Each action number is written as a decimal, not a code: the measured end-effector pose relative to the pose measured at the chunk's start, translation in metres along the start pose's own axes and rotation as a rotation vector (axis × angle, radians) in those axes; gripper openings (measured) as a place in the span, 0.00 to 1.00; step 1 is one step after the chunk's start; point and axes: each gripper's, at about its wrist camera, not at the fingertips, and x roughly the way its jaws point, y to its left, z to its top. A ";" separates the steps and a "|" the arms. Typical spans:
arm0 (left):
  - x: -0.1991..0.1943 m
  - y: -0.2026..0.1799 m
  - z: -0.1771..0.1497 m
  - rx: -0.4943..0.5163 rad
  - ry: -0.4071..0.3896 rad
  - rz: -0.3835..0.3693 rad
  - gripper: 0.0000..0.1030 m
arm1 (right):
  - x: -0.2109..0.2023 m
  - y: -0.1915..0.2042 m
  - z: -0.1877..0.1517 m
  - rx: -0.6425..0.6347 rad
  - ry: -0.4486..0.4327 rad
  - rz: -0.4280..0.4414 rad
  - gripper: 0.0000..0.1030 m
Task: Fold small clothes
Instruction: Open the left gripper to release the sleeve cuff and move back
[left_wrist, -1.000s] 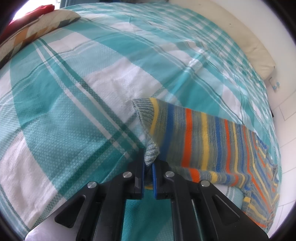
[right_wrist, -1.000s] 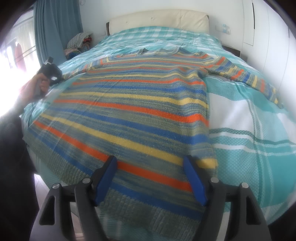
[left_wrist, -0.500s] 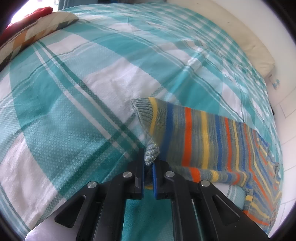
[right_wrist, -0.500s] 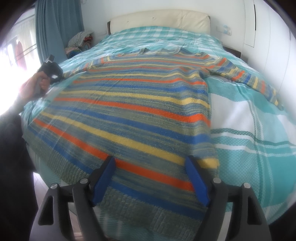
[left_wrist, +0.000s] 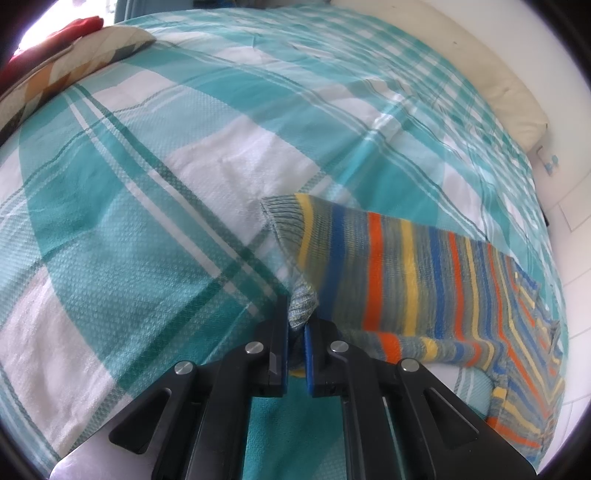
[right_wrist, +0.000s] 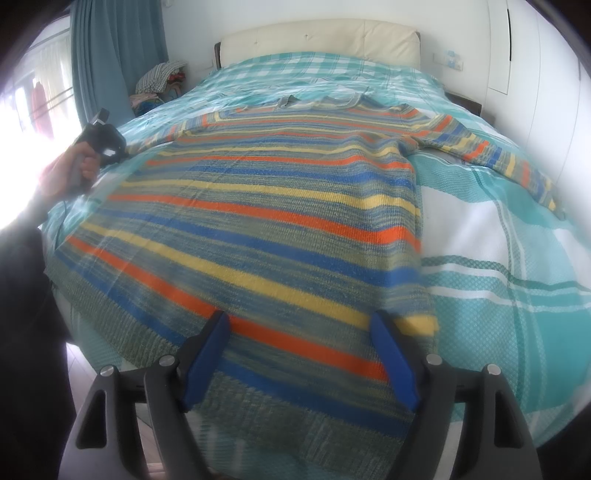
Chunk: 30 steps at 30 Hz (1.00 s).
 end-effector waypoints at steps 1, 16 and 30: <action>0.000 0.000 0.000 0.000 0.000 0.000 0.05 | 0.000 0.000 0.000 0.000 0.000 0.000 0.76; -0.033 -0.001 -0.015 0.033 -0.049 0.216 0.20 | -0.001 -0.001 0.002 0.006 -0.004 0.012 0.76; -0.157 -0.038 -0.092 0.220 -0.215 0.169 0.86 | -0.039 -0.012 0.010 0.045 -0.092 0.016 0.76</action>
